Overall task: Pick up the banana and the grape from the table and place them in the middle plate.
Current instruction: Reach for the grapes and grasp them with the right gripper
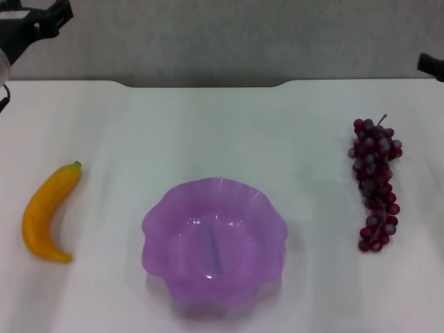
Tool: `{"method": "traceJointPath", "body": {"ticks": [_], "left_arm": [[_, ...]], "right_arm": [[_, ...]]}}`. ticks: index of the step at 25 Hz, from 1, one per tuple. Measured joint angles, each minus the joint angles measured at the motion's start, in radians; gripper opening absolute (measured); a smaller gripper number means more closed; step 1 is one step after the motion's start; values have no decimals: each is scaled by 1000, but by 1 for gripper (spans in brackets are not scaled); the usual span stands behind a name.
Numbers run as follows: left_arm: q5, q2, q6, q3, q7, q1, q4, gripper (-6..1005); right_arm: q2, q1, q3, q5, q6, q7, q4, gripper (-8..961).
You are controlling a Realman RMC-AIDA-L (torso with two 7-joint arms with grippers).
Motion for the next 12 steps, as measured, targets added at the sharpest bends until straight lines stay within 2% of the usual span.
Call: {"method": "traceJointPath", "body": {"ticks": [3, 8, 12], "left_arm": [[1, -1, 0, 2, 0, -6, 0, 804], [0, -1, -2, 1, -2, -8, -2, 804], [0, -1, -2, 3, 0, -13, 0, 804]], "right_arm": [[0, 21, 47, 1, 20, -1, 65, 883], [-10, 113, 125, 0, 118, -56, 179, 883], [-7, 172, 144, 0, 130, -122, 294, 883]]}}
